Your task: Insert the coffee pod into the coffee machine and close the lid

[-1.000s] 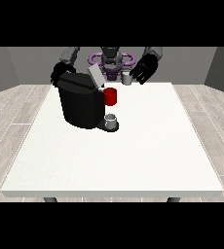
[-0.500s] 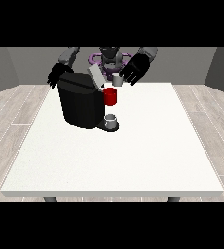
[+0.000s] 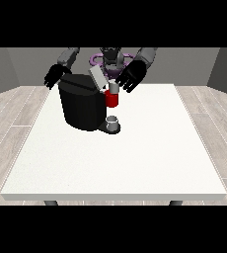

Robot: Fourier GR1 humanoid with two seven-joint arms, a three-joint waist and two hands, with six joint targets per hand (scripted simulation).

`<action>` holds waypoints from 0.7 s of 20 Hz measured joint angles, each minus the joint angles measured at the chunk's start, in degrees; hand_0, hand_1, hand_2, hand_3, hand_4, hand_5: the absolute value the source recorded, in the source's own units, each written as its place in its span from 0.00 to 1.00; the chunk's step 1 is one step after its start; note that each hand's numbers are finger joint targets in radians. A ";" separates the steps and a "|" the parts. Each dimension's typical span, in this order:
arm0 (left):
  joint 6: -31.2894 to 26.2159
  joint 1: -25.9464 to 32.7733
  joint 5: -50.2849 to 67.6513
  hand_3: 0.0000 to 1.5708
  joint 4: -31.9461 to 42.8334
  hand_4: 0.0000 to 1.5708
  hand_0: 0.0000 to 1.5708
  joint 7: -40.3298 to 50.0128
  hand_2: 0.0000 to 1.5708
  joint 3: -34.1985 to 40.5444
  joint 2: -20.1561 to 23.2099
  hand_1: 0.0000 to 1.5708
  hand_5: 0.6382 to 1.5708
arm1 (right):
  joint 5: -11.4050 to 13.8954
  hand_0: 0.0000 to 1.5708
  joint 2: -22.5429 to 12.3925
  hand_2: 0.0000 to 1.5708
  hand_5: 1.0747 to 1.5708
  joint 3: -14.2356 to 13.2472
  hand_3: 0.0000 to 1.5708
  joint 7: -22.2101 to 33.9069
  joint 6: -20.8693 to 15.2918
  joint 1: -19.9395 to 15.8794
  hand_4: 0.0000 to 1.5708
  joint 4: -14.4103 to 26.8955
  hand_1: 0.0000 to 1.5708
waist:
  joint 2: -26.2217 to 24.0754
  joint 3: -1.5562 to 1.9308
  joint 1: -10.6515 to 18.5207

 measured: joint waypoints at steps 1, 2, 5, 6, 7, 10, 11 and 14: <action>-0.24 -0.04 -0.06 0.78 0.11 0.32 0.84 -0.06 0.85 -0.07 -0.07 0.84 1.00 | 0.04 0.00 -0.02 0.00 1.00 -0.03 0.00 0.11 -0.06 0.25 0.34 0.09 0.00 | -0.11 -0.02 0.16; 0.06 -0.31 -0.24 0.78 -0.06 0.33 0.81 0.29 0.83 -0.27 -0.69 0.81 1.00 | -0.29 0.00 0.14 0.00 1.00 -0.35 0.00 -0.30 -0.07 -0.04 0.33 0.39 0.00 | 0.01 -0.01 0.29; -0.17 -0.71 -0.40 0.77 0.09 0.32 0.80 0.66 0.82 -0.46 -1.43 0.80 1.00 | -0.48 0.00 0.08 0.00 1.00 -0.42 0.00 -0.25 0.18 0.45 0.33 0.55 0.00 | -0.31 -0.01 0.21; -0.14 -0.33 -0.55 0.76 0.22 0.32 0.77 0.20 0.80 -0.60 -1.49 0.77 1.00 | -0.57 0.00 0.12 0.00 1.00 -0.35 0.00 0.11 0.23 0.71 0.33 0.23 0.00 | -0.51 0.00 0.27; -0.20 -0.41 -0.66 0.75 0.17 0.32 0.75 -0.09 0.80 -0.71 -1.55 0.75 1.00 | -0.75 0.00 -0.09 0.00 1.00 -0.62 0.00 0.02 0.38 0.43 0.32 0.33 0.00 | -0.20 0.00 0.49; 0.53 -0.40 -1.06 0.76 0.46 0.31 0.75 0.82 0.80 -0.95 -2.81 0.75 1.00 | -0.56 0.00 0.89 0.00 1.00 0.08 0.00 -0.49 -0.33 1.46 0.34 0.15 0.00 | -0.66 0.00 0.24; 0.74 -0.27 -1.21 0.76 0.38 0.32 0.77 0.78 0.81 -1.10 -3.17 0.77 1.00 | -0.54 0.00 1.02 0.00 1.00 -0.01 0.00 -1.01 -0.50 1.72 0.33 0.28 0.00 | -0.66 0.00 0.43; 0.29 -0.40 -1.36 0.77 0.51 0.33 0.77 0.21 0.81 -1.06 -2.77 0.77 1.00 | -0.73 0.00 0.65 0.00 1.00 -0.49 0.00 -1.50 -0.35 1.78 0.32 0.28 0.00 | -0.41 0.00 0.68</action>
